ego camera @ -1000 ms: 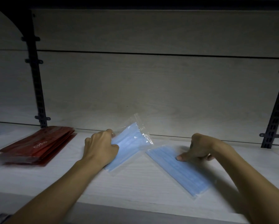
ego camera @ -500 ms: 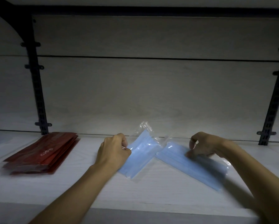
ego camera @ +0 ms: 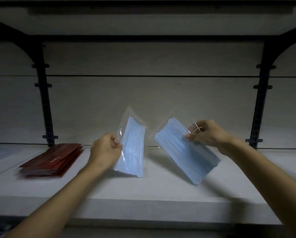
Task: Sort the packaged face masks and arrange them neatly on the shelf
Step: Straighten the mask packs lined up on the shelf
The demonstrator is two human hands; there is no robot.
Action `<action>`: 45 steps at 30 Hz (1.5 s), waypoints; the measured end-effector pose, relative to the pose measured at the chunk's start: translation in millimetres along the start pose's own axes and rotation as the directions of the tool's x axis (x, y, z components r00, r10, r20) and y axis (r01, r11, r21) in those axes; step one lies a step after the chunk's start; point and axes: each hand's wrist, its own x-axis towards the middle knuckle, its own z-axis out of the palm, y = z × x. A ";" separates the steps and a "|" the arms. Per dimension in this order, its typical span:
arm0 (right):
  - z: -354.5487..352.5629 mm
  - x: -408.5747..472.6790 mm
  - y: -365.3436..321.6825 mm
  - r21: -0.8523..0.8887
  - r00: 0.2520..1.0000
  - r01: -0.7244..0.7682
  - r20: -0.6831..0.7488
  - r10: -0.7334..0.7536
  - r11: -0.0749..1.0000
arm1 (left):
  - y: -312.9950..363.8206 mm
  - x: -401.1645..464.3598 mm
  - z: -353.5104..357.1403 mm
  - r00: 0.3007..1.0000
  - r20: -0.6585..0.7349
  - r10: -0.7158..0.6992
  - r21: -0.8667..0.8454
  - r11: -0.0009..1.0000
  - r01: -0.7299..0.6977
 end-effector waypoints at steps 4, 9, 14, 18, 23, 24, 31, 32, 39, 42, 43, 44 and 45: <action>-0.6 -16.6 -13.8 0.151 0.999 0.052 -0.016 -0.050 0.987 | 10.1 -21.6 -19.7 0.992 -0.058 -0.114 -0.153 0.983 0.104; 4.8 -29.7 -30.7 0.342 0.997 0.060 0.026 -0.073 0.938 | 17.2 -51.3 -52.3 0.977 -0.150 -0.152 -0.202 0.972 0.120; 26.1 -47.7 -48.1 0.481 0.992 0.070 0.062 -0.114 0.874 | 12.4 -91.2 -82.2 0.950 -0.199 -0.242 -0.282 0.942 0.181; 49.6 -62.7 -61.3 0.534 0.982 0.041 0.133 -0.132 0.845 | 1.2 -114.1 -108.3 0.924 -0.255 -0.285 -0.272 0.938 0.214; 79.3 -75.7 -90.0 0.525 0.969 0.041 0.188 -0.163 0.850 | -23.8 -125.4 -148.8 0.877 -0.344 -0.334 -0.255 0.933 0.255; 85.7 -77.9 -97.1 0.529 0.966 0.047 0.192 -0.173 0.848 | -30.7 -126.7 -157.2 0.871 -0.357 -0.338 -0.255 0.932 0.258; 150.9 -102.8 -159.9 0.544 0.947 0.076 0.222 -0.230 0.836 | -82.5 -135.5 -223.2 0.832 -0.436 -0.344 -0.233 0.936 0.265; 162.5 -106.7 -169.4 0.541 0.944 0.076 0.232 -0.235 0.837 | -90.6 -136.1 -234.1 0.824 -0.447 -0.349 -0.233 0.935 0.269; 243.3 -139.9 -228.9 0.561 0.921 0.065 0.284 -0.266 0.825 | -161.4 -141.9 -316.5 0.807 -0.453 -0.379 -0.230 0.924 0.305; 281.4 -150.6 -249.2 0.570 0.915 0.074 0.288 -0.283 0.818 | -195.8 -149.0 -348.7 0.804 -0.457 -0.381 -0.226 0.924 0.309; 294.0 -153.2 -255.2 0.564 0.917 0.082 0.280 -0.284 0.822 | -206.5 -151.3 -358.0 0.803 -0.456 -0.383 -0.224 0.923 0.313; 306.6 -155.8 -261.3 0.558 0.919 0.090 0.272 -0.284 0.825 | -217.5 -153.7 -366.9 0.802 -0.455 -0.388 -0.224 0.921 0.319; 318.7 -158.5 -267.3 0.554 0.921 0.098 0.264 -0.285 0.827 | -228.3 -155.4 -375.5 0.801 -0.455 -0.389 -0.216 0.921 0.324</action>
